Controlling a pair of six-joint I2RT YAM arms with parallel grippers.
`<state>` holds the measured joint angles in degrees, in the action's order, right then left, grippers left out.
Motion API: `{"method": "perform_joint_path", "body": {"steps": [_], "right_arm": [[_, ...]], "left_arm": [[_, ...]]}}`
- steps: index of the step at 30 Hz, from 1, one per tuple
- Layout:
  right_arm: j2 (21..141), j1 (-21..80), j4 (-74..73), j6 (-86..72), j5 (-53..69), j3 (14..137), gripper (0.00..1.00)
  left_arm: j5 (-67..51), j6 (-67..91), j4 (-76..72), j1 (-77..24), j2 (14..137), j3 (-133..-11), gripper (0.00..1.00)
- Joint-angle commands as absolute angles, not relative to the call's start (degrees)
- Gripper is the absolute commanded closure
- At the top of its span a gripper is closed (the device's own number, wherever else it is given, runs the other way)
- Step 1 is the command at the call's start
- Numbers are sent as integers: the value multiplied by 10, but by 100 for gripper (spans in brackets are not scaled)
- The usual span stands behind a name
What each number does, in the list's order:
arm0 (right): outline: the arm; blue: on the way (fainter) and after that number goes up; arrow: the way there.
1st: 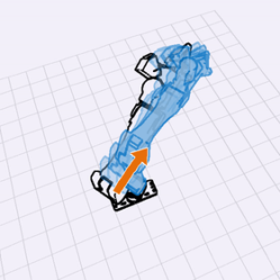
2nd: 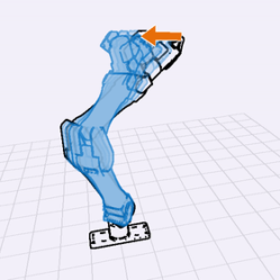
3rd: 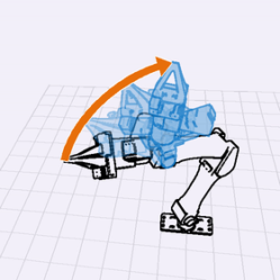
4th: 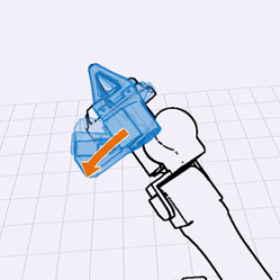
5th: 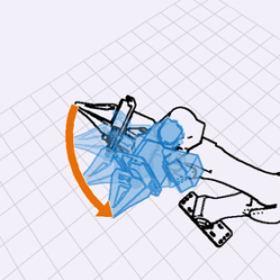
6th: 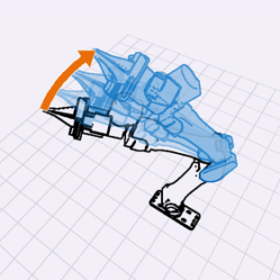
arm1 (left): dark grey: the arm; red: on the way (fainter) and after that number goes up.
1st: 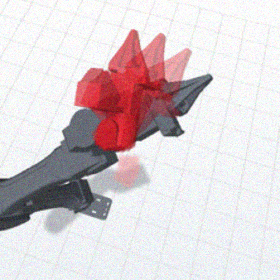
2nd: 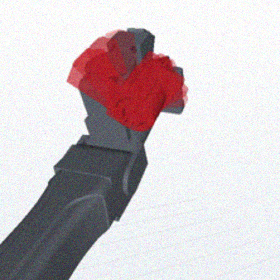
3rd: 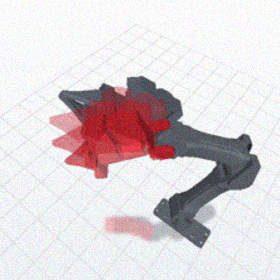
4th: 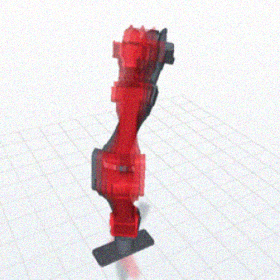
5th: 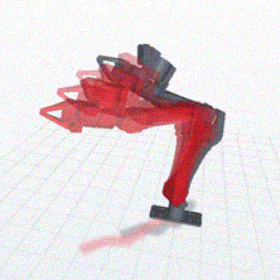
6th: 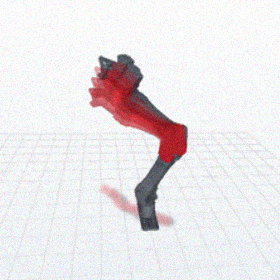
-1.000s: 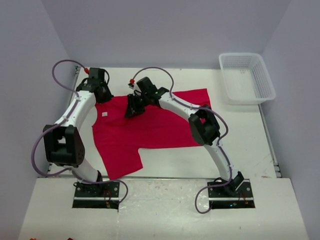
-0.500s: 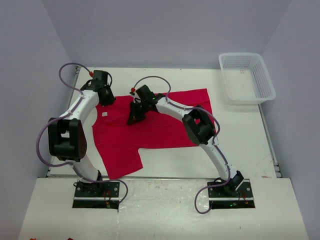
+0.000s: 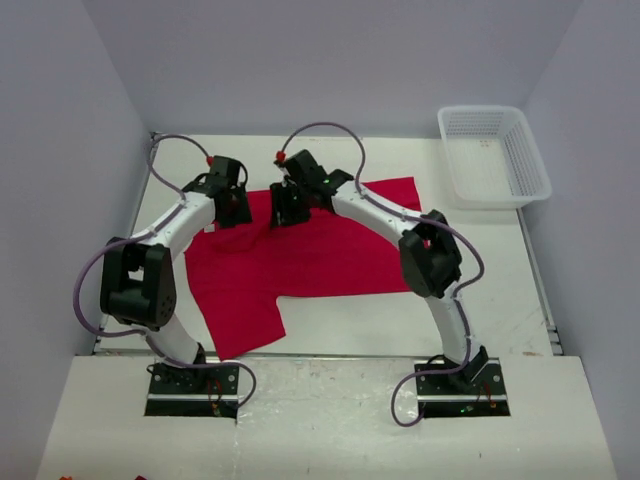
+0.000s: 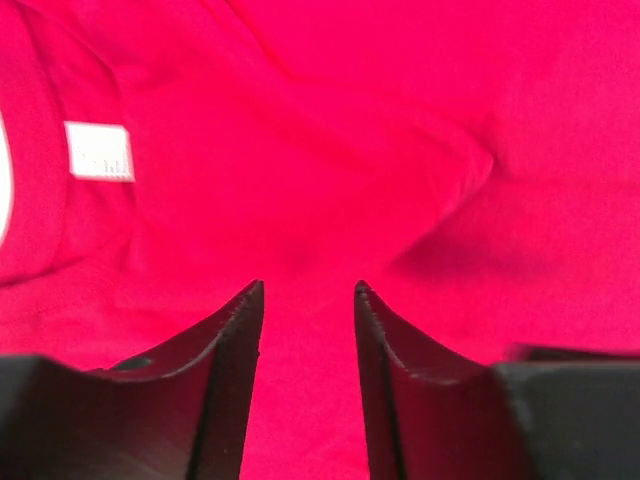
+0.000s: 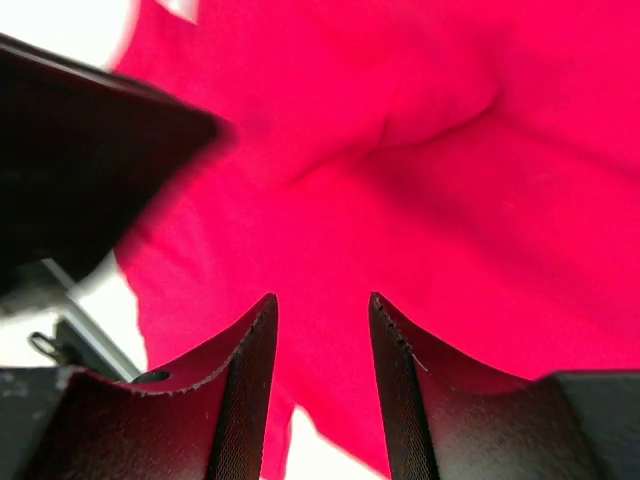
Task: Fold and stack the t-shirts
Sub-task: Fold the flattened tshirt in 1/3 of the way
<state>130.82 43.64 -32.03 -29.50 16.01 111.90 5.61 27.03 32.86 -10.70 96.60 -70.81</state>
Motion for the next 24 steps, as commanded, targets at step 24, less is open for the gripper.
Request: {"method": "perform_joint_path", "body": {"steps": [24], "right_arm": [[850,243,-327,-211,127,910,55]], "left_arm": [[-74,295,233,38,868,-539,42]]}}
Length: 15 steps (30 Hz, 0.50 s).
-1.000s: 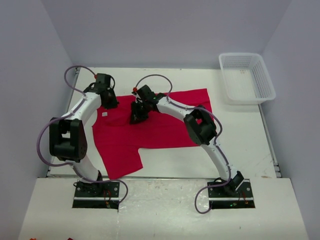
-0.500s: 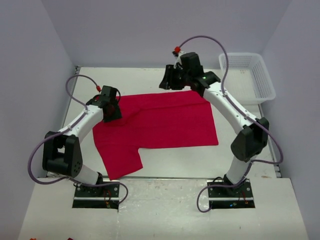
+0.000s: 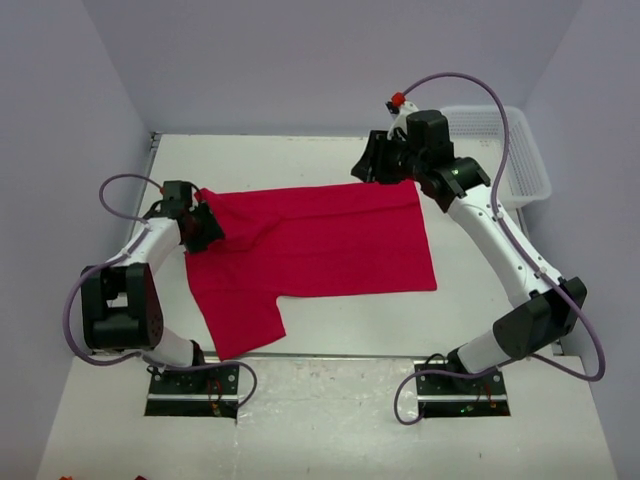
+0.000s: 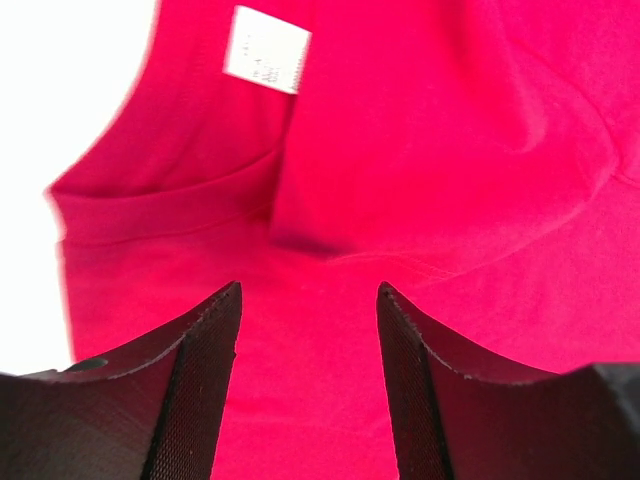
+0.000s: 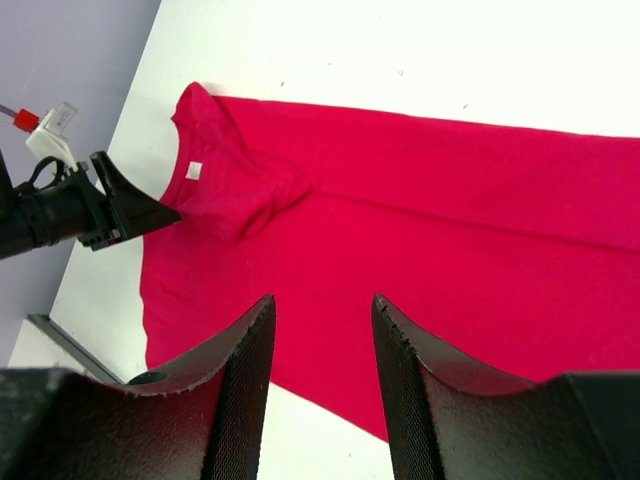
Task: Fold and stack the t-shirts
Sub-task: Fold the flattened tshirt in 1/3 of the way
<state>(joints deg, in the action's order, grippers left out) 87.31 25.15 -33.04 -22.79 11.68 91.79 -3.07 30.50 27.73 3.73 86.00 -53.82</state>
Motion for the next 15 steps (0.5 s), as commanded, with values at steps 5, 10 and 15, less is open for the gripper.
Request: {"method": "perform_joint_path", "body": {"steps": [5,10,15], "right_arm": [[838,231,-320,-212,141,890,55],[832,222,-317,-212,150,875,55],[832,219,-302,-221,165,862,55]], "left_arm": [[-90,289,209,52,895,-543,44],[-79,286,207,61,915,-556,44],[-84,286,210,62,931,-571,44]]}}
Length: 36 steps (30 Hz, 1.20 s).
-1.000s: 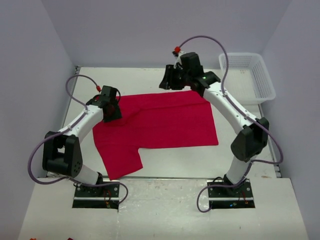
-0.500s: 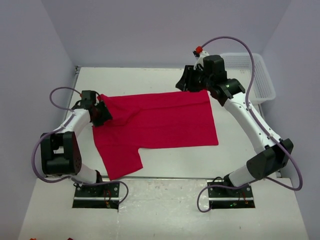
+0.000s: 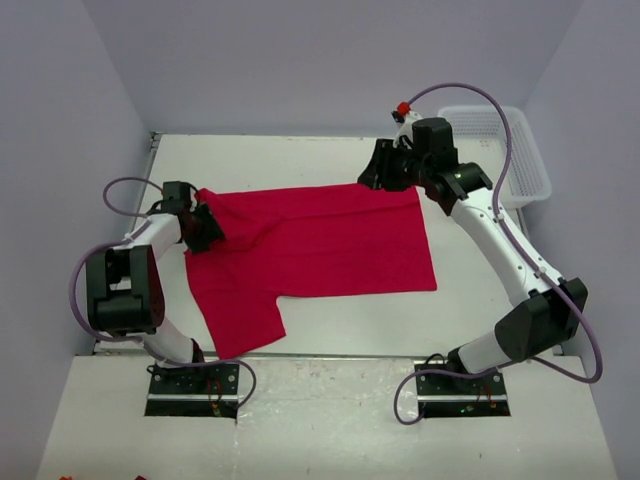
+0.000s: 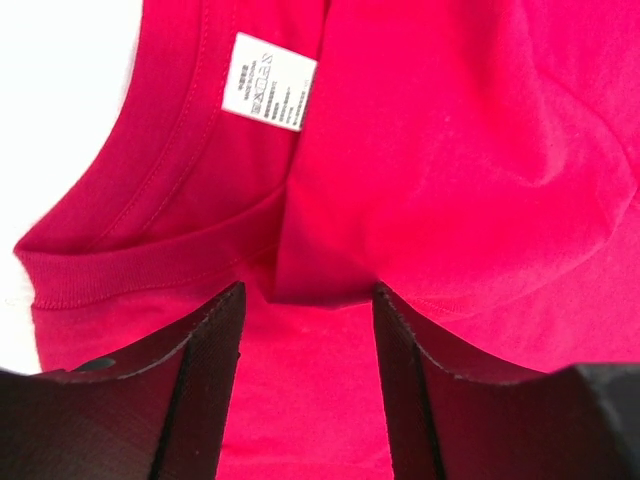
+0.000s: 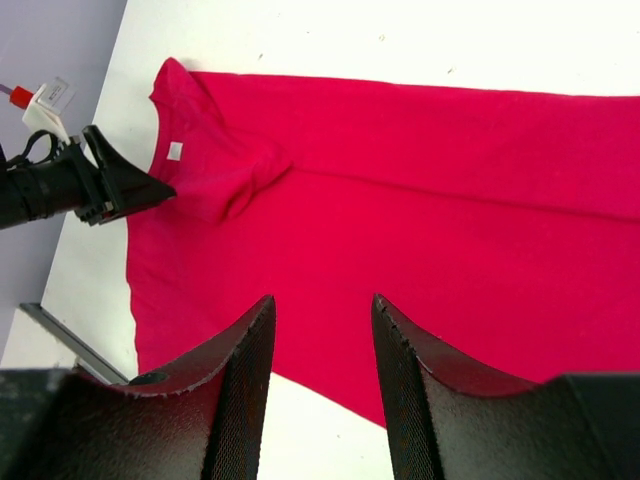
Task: Fold and stack the t-shirts
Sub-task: Fold the flattened tshirt in 1/3 of the way
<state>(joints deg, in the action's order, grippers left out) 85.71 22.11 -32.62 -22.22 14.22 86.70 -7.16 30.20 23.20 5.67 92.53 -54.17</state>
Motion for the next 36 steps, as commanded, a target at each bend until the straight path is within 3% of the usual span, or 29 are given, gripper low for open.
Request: {"method": "perform_joint_path", "body": {"steps": [1,2,4,5,7,22,34,36], "right_arm": [[833,219,-299,-224,169,861,55],[837,219,-294,-225,173,860,55],[842,220,-289,-232,183,856,55],[847,220,-283,-237,186,852,55],[853,220,-275,-242,198,847,56],[984,281,-266,-243,221,885,56],[1258,372,-382,-234,243,1209,53],[1300,372,-392,-237,247,1264,60]], "left_arm": [[-88,287,210,62,934,-574,45],[-89,287,209,62,936,-577,47],[-96,290,211,62,940,-591,62],[-105,293,212,62,945,-601,80],[-110,298,214,62,948,-613,100],[-151,316,221,63,962,-699,100],[-165,336,211,89,1044,-773,100],[-170,336,208,96,1056,-778,100]]}}
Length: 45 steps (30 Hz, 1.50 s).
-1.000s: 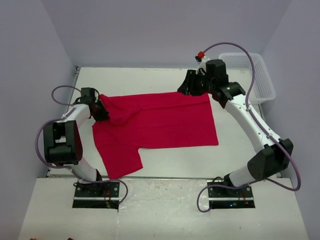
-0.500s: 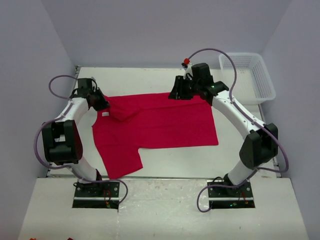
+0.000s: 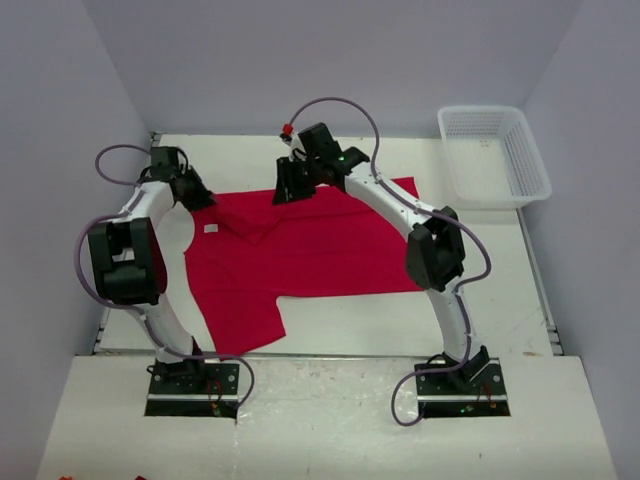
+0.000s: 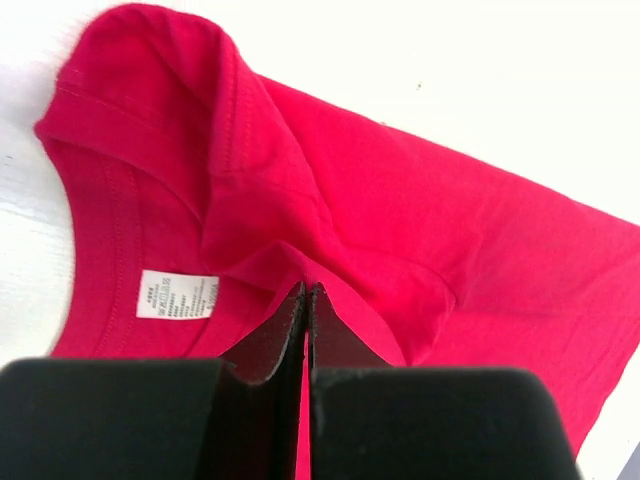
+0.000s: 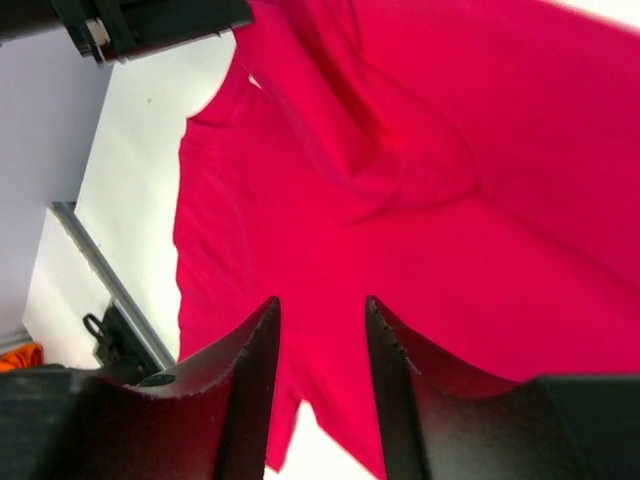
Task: Fold and stack the t-shirts
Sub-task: Fold the flattened tshirt in 1/3 of the way
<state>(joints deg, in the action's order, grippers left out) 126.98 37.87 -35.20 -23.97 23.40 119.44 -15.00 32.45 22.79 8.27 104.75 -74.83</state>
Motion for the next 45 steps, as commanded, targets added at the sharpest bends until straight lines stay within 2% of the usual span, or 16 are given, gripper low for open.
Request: {"method": "perform_joint_path", "body": {"steps": [1,4,9,12,13,14,16,17,21,24,25,27,31,36,41,45], "right_arm": [[1311,372,-409,-237,244,1290,73],[1318,372,-396,-245,245,1266,100],[1318,373,-369,-247,292,1244,100],[1332,381,-371,-240,309,1250,69],[1333,382,-366,-241,317,1245,53],[1335,386,-362,-243,323,1244,47],[1343,391,-349,-251,340,1244,42],[1346,396,-345,-254,343,1245,41],[1350,405,-346,-259,335,1248,42],[1313,406,-344,-269,299,1207,49],[1300,406,-345,-273,249,1173,80],[1253,403,-345,-272,221,1138,100],[1181,394,-347,-257,154,1024,100],[1066,351,-328,-262,117,905,83],[906,281,-316,-274,113,831,82],[829,263,-335,-259,97,832,81]], "left_arm": [[-171,336,207,98,1061,-782,100],[-177,333,209,105,1081,-796,100],[-189,340,205,117,1109,-809,100],[-196,341,206,117,1115,-810,96],[-196,340,206,117,1114,-806,90],[-197,339,206,117,1114,-802,72],[-195,338,206,117,1105,-791,52],[-191,336,206,115,1100,-788,33],[-135,320,230,110,1056,-784,10],[-92,302,249,91,1004,-774,12],[-83,295,256,71,991,-771,15],[-68,278,272,44,953,-751,22],[-62,265,297,-42,897,-709,42],[-21,286,296,-131,845,-632,27],[64,299,276,-178,876,-592,55],[140,303,279,-206,908,-600,63]]}}
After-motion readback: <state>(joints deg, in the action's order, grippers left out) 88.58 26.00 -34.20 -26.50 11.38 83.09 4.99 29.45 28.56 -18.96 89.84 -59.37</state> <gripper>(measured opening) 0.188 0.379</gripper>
